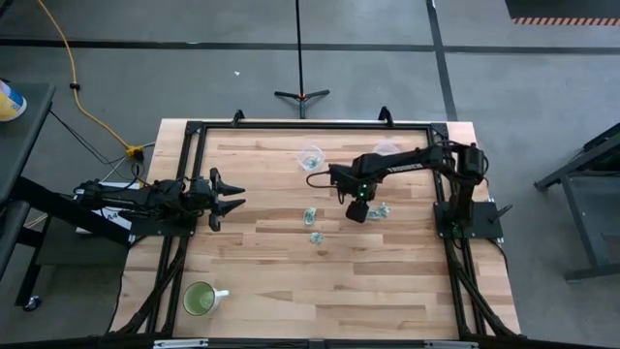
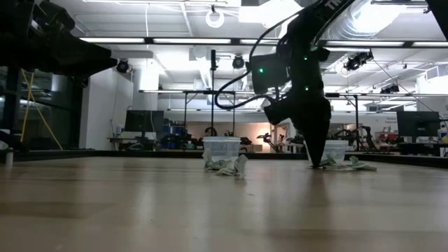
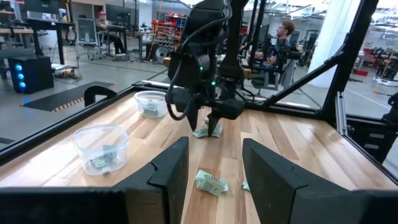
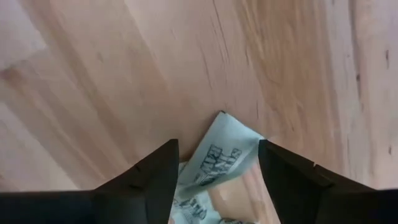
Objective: Pick and place Stevia / Truvia into bins
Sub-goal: Put the stevia packet into the right transparent container
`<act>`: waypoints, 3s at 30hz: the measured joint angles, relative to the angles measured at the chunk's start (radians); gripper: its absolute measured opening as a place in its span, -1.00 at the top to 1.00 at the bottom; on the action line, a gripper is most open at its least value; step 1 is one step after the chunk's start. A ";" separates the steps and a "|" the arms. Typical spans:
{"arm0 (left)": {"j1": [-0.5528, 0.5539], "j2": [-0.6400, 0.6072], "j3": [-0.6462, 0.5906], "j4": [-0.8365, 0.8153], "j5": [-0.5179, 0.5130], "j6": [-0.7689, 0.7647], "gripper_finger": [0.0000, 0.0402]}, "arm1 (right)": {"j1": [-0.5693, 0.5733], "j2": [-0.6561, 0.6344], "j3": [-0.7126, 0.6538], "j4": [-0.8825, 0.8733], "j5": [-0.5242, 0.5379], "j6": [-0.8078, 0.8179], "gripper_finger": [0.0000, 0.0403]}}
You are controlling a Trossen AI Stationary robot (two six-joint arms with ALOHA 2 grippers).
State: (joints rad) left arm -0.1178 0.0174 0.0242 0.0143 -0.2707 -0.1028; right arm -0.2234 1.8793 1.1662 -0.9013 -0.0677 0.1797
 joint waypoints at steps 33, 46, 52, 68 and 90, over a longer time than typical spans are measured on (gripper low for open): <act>0.000 0.000 0.000 0.000 -0.005 0.000 0.07 | -0.121 -0.153 0.028 0.106 0.189 -0.446 0.96; 0.000 0.000 0.000 0.000 -0.001 0.000 0.07 | -0.393 -0.195 0.028 0.052 0.132 -0.444 0.97; 0.000 0.000 0.000 0.000 -0.001 0.000 0.07 | -0.463 -0.199 0.029 -0.014 0.119 -0.435 0.97; 0.000 0.000 0.000 0.000 0.000 0.000 0.07 | -0.400 -0.208 0.029 0.091 -0.188 -0.311 0.16; 0.000 0.000 0.000 -0.002 0.013 -0.007 0.07 | 0.175 -0.204 -0.151 0.054 0.034 -0.068 0.16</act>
State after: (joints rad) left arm -0.1180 0.0174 0.0239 0.0120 -0.2577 -0.1101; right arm -0.0485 1.6752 1.0152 -0.8476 -0.0339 0.1119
